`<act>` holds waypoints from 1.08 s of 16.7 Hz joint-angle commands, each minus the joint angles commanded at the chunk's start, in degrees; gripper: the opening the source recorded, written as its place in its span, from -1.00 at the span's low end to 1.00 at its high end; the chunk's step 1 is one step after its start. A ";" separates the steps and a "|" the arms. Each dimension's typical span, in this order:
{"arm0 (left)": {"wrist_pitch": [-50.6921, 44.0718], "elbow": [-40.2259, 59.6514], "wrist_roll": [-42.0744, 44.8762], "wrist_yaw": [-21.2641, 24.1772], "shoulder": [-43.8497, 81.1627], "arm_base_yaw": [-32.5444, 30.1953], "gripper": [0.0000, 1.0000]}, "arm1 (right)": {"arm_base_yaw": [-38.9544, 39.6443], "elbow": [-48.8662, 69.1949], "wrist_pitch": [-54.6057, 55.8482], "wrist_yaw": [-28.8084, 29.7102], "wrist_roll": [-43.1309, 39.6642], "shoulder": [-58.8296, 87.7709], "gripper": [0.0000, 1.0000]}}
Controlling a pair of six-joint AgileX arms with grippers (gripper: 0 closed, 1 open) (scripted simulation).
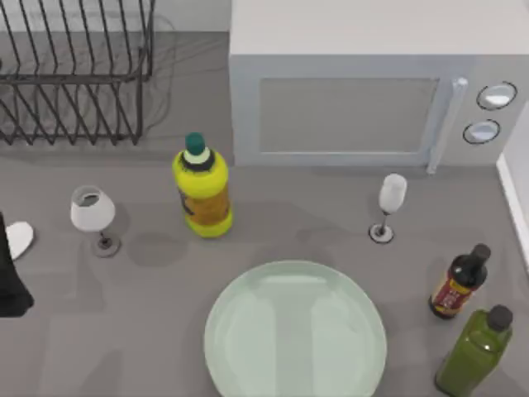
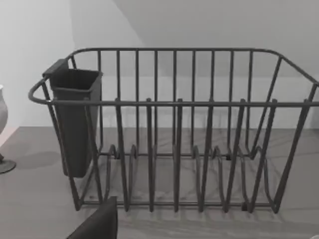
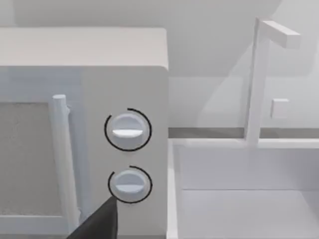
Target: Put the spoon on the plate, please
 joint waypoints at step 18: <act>-41.79 47.17 42.89 0.00 67.10 12.35 1.00 | 0.00 0.00 0.00 0.00 0.00 0.00 1.00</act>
